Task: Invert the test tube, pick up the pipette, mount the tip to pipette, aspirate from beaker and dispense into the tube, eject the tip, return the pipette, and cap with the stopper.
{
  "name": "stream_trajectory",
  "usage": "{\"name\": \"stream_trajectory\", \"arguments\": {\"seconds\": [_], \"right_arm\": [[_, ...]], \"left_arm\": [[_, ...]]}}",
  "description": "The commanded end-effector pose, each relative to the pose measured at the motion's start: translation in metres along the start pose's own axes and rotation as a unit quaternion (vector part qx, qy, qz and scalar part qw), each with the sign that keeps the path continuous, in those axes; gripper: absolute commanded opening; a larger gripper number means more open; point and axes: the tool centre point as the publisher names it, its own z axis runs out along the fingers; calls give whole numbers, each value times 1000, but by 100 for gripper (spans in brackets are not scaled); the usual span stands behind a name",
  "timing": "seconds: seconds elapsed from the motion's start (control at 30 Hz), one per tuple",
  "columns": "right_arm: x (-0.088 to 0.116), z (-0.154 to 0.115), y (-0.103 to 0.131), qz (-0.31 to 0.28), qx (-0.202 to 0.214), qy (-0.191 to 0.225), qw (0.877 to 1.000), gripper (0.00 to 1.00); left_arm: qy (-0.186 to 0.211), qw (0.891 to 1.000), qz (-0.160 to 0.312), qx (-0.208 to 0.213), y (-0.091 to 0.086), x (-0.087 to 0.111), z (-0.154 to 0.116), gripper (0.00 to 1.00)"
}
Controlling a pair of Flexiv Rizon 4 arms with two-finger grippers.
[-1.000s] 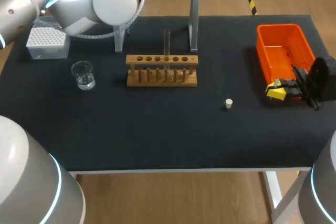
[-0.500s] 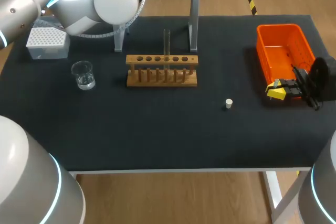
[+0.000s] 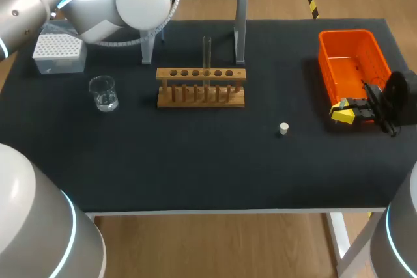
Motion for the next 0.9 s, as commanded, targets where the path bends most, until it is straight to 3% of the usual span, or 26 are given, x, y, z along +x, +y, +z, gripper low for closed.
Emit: {"name": "stream_trajectory", "arguments": {"seconds": [0.03, 0.63, 0.73, 0.9], "right_arm": [[0, 0, 0, 0, 0, 0, 1000, 0], [0, 0, 0, 0, 0, 0, 1000, 0], [0, 0, 0, 0, 0, 0, 1000, 0], [0, 0, 0, 0, 0, 0, 1000, 0]], "left_arm": [[-2, 1000, 0, 2, -7, -1, -4, 0], [2, 999, 35, 32, -58, -1, -28, 0], [25, 998, 45, 30, -65, 0, -37, 0], [109, 989, 94, 25, -82, 2, -59, 0]]}}
